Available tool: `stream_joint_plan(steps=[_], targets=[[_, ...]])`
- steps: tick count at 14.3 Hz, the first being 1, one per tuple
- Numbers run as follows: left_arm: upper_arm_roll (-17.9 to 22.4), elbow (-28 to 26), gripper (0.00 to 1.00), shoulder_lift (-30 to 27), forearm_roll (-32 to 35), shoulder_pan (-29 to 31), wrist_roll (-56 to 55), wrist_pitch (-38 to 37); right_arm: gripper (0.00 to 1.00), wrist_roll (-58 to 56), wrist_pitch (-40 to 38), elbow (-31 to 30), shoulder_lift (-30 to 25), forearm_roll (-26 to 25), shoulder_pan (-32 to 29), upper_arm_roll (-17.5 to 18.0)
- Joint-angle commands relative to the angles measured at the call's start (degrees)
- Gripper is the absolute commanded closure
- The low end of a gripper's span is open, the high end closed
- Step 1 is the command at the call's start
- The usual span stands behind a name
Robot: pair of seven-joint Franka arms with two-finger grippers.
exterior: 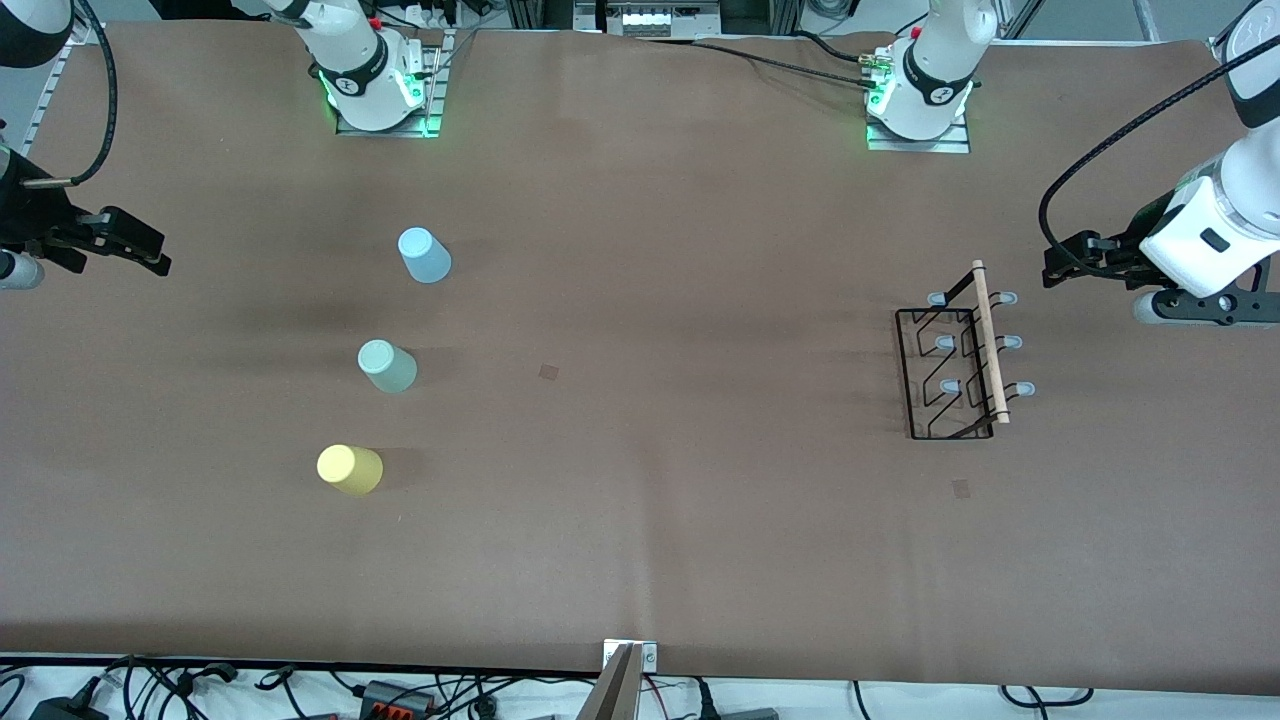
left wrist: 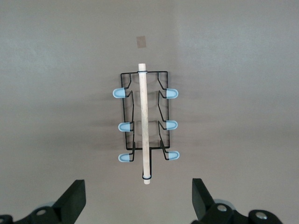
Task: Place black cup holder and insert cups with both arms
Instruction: 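Lower the left gripper onto the wooden dowel of the black rack, then grasp the rack dowel with the left gripper while the right gripper reaches the teal cup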
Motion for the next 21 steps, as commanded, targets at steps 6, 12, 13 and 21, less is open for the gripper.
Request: stream_joint_plan(steps=[6,12,13,21], targets=[[0.0,-1.3,0.0,-0.2,-1.6,0.4,1.4,2.3,0.0,-0.6,-0.2,-0.1,-0.4,0.1,0.2,0.0],[-1.3,-9.7,0.0,4.5,-2.6,-0.5,1.2,15.7,0.0,-0.1,0.2,-0.1,1.5,0.2,0.2,0.0],[-1.3,-13.4,0.0,4.9,-2.6,-0.5,1.2,20.4,0.0,-0.1,0.1,-0.1,2.0,0.2,0.2,0.0],[-1.4,-24.6,0.0,4.5,-2.5,0.2,1.1,28.5,0.0,1.2,0.9,1.7,16.8,0.2,6.9,0.1]])
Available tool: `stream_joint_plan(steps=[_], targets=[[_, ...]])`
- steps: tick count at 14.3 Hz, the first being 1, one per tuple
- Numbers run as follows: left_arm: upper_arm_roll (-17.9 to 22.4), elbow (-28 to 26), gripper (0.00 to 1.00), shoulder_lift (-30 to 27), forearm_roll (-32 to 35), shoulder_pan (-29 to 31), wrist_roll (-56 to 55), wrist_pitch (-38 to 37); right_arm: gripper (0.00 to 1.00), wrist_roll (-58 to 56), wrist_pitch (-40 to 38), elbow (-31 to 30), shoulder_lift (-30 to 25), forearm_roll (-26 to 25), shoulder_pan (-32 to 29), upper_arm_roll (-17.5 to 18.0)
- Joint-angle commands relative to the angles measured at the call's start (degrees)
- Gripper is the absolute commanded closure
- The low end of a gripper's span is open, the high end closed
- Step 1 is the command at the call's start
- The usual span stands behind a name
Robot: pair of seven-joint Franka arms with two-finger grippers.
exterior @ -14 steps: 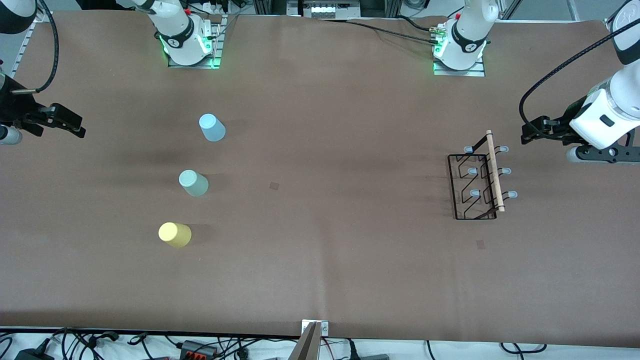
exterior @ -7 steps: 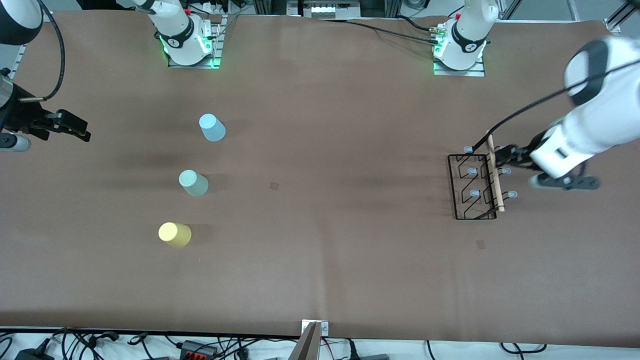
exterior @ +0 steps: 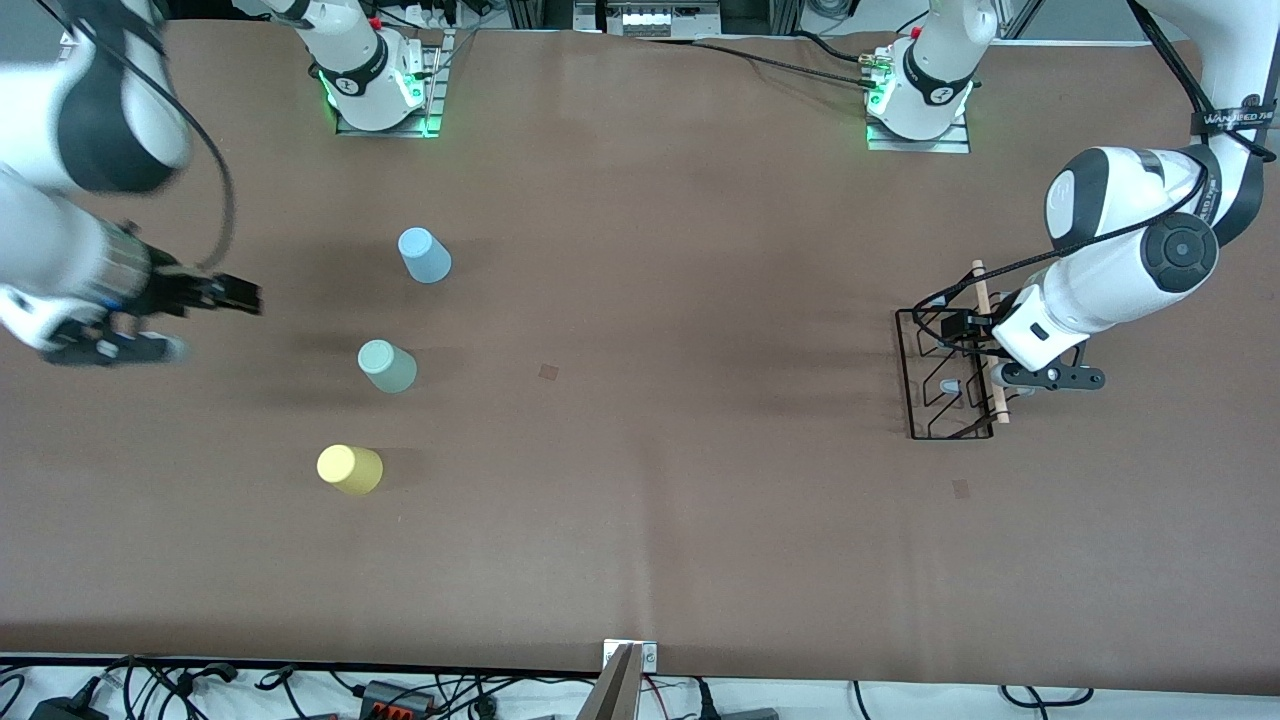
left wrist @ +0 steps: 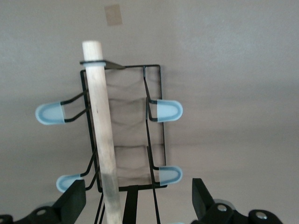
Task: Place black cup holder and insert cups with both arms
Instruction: 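Grasp the rack dowel with the left gripper while the right gripper reaches the teal cup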
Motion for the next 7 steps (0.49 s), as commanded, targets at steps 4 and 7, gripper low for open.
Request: stream_joint_plan(steps=[4,7], targets=[[0.0,-2.7,0.1,-2.4,-1.5,1.0,0.6,0.2,0.0,5.8,4.4,1.8,7.1,-0.1,5.5,-0.2],[0.0,-3.5,0.28,-2.3,-1.5,1.0,-0.3,0.5,0.0,11.7,9.3,0.9,11.0,0.0,8.2,-0.2]])
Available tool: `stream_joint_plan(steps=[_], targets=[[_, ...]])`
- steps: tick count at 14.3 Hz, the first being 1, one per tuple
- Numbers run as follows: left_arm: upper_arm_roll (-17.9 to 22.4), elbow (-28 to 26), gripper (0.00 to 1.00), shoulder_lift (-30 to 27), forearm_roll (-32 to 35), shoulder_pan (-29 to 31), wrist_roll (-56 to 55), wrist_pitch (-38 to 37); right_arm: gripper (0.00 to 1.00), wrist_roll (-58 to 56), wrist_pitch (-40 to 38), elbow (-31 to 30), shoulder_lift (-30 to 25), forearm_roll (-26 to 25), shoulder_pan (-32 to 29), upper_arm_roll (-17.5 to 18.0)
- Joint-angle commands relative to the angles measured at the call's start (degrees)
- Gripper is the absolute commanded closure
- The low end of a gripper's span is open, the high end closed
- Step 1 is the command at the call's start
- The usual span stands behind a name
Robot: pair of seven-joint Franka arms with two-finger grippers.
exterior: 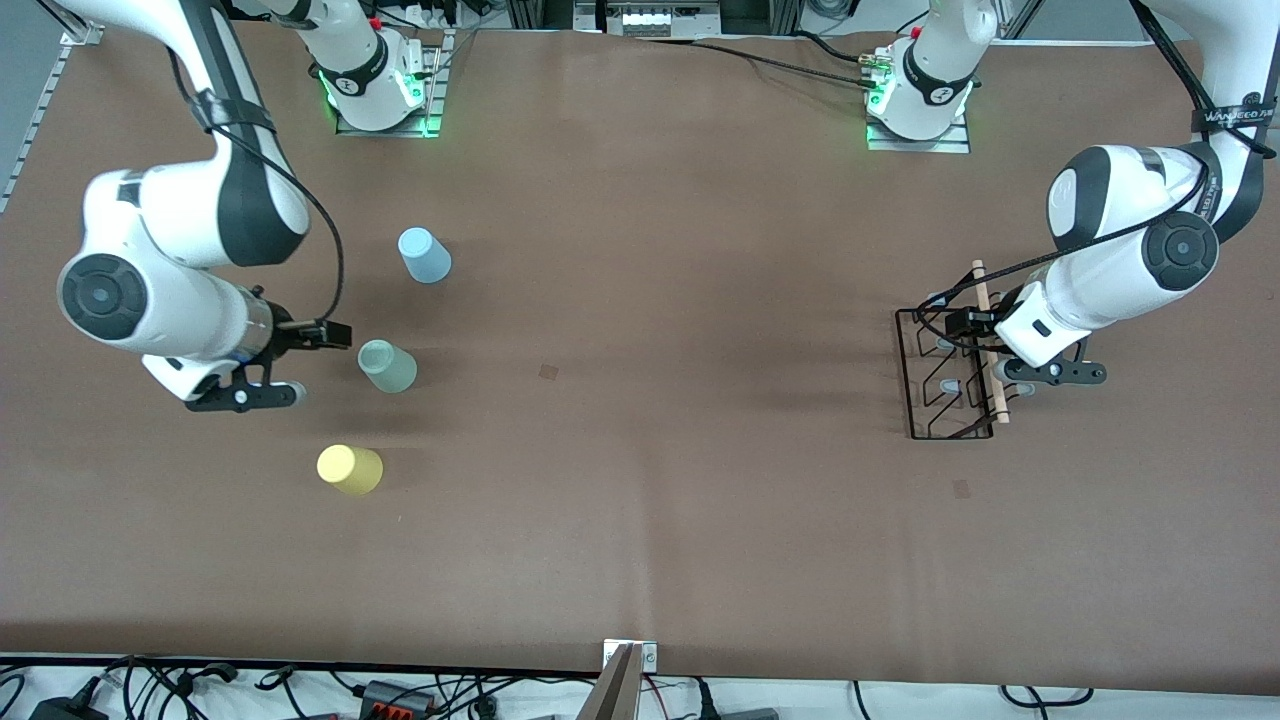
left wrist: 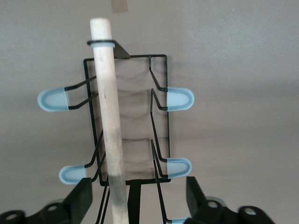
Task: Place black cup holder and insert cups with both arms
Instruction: 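Grasp the rack dowel with the left gripper while the right gripper reaches the teal cup, then carry the rack with the left gripper while the right gripper grasps the teal cup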
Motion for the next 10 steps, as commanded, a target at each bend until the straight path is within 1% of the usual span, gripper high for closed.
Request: stream_joint_plan(steps=[1,2,3,4,5,6,7,8,10], targets=[[-0.2,-2.0,0.38,-1.9,-1.5,0.5,-0.2,0.4,0.0,4.2,3.6,0.0,3.9,0.1,2.7,-0.2],[-0.1,-2.0,0.65,-2.0,-1.3,0.5,-0.4,0.3,0.0,4.3,4.7,-0.8,4.4,0.1,2.8,-0.2],[-0.1,-2.0,0.82,-2.0,-1.3,0.5,-0.7,0.3,0.0,5.1,5.2,-1.5,4.9,0.1,2.2,-0.2],[-0.1,-2.0,0.96,-2.0,-1.2,0.5,-0.7,0.3,0.0,5.2,5.9,-2.3,5.4,0.1,2.2,-0.2],[-0.3,-1.7,0.99,-2.2,-1.1,0.5,-0.8,0.0,0.0,5.3,6.9,-3.2,5.8,0.2,2.2,-0.2],[-0.4,-1.1,0.99,-2.6,-1.1,0.1,-1.1,-1.0,0.0,5.4,7.7,-3.9,6.3,0.2,2.2,-0.2],[-1.2,0.8,0.99,-2.6,-1.1,-0.6,-3.7,-3.5,0.0,5.5,8.8,-4.6,6.7,0.9,2.2,-0.2],[-3.1,3.3,0.99,-2.3,-1.1,-0.7,-7.1,-6.8,0.0,5.4,8.9,-4.8,7.4,2.4,2.2,-0.2],[-8.3,9.1,0.99,-2.1,-1.2,-1.1,-14.9,-11.7,0.0,5.4,8.9,-5.0,7.8,3.1,2.1,-0.2]])
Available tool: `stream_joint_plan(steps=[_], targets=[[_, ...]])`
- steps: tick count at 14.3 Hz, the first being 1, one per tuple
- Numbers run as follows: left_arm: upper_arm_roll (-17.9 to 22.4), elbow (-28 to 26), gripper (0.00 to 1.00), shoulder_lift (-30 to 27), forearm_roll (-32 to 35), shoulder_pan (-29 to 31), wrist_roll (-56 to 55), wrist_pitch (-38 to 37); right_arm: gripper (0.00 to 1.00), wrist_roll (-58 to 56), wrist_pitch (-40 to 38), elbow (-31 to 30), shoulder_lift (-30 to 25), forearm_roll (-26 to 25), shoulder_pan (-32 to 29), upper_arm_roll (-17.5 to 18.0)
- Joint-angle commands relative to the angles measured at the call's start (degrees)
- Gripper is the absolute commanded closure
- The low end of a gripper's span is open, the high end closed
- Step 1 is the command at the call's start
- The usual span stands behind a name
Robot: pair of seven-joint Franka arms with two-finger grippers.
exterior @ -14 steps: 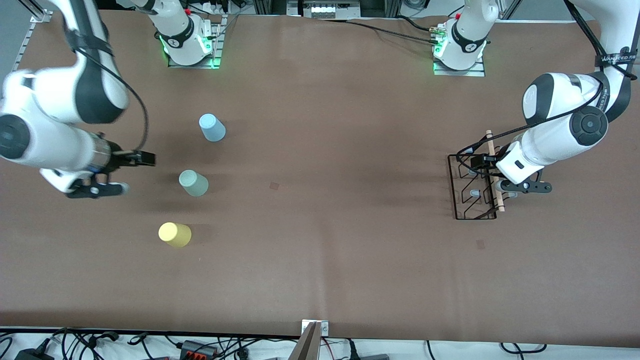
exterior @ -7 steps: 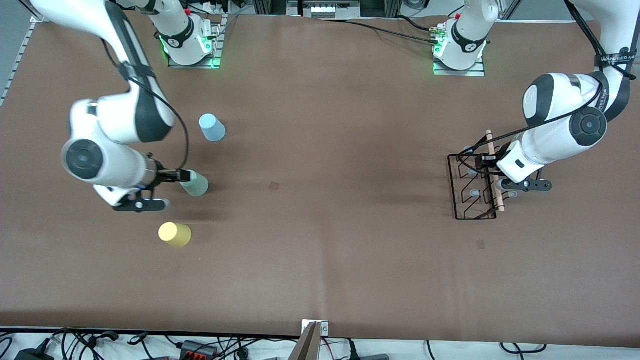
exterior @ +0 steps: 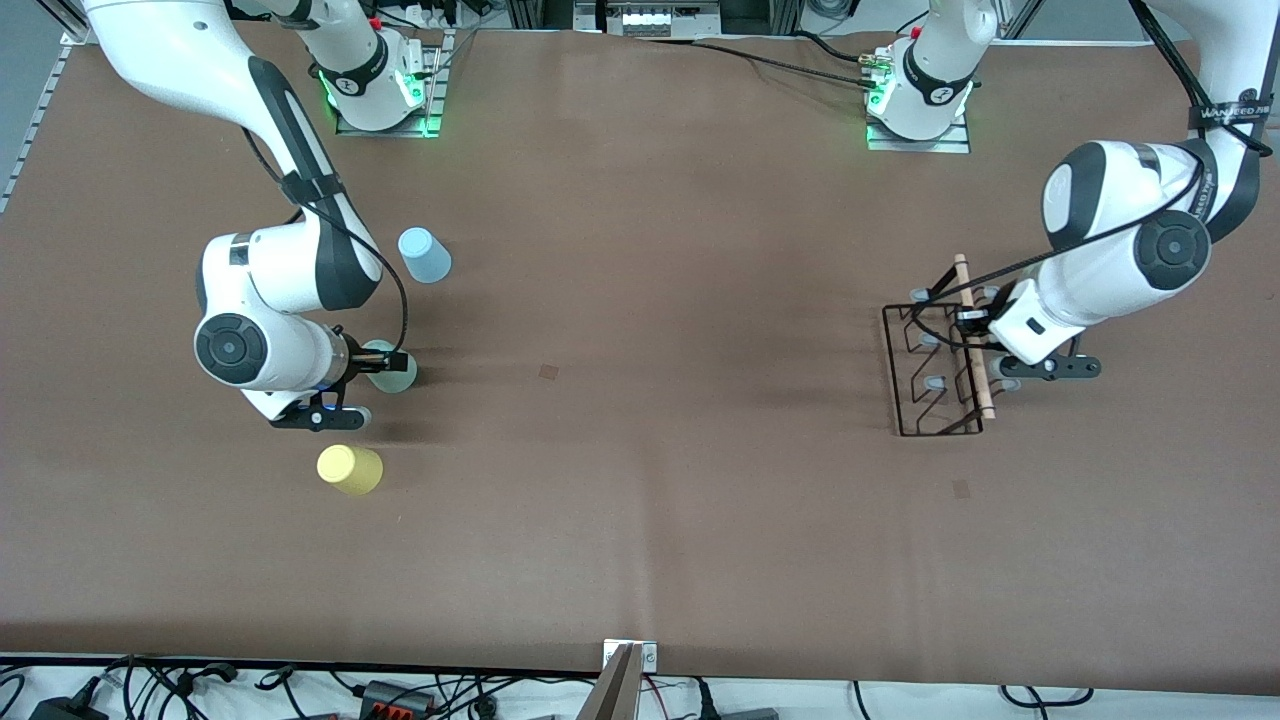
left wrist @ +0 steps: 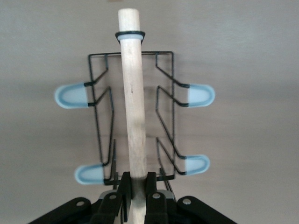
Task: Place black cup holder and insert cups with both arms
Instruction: 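Carry the rack with the left gripper while the right gripper grasps the teal cup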
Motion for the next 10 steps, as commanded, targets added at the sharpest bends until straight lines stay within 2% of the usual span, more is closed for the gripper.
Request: stream_joint_plan(steps=[1,3,4,9,10], targets=[[-7.4,8.3,0.99,-0.8,-1.2,-1.4,-10.7,-7.2,0.0,1.0,1.0,-1.1,-0.1,1.5,-0.2,0.1],[-13.9,15.1,0.99,1.9,-1.3,-3.4,-19.3,-7.6,0.0,1.3,1.0,-1.1,0.9,3.3,-1.1,0.1],[-15.3,18.6,0.99,3.6,-1.2,-5.0,-22.6,-7.6,0.0,1.3,1.0,-1.1,1.3,3.3,-1.2,0.1],[-15.3,36.4,0.99,16.5,-1.1,-19.1,-31.8,-7.0,0.0,1.4,0.9,-1.7,1.6,3.3,-1.4,0.1],[-15.1,39.3,0.99,19.1,-1.1,-21.5,-34.4,-6.6,0.09,1.4,0.9,-1.6,2.2,3.3,-1.4,0.0]])
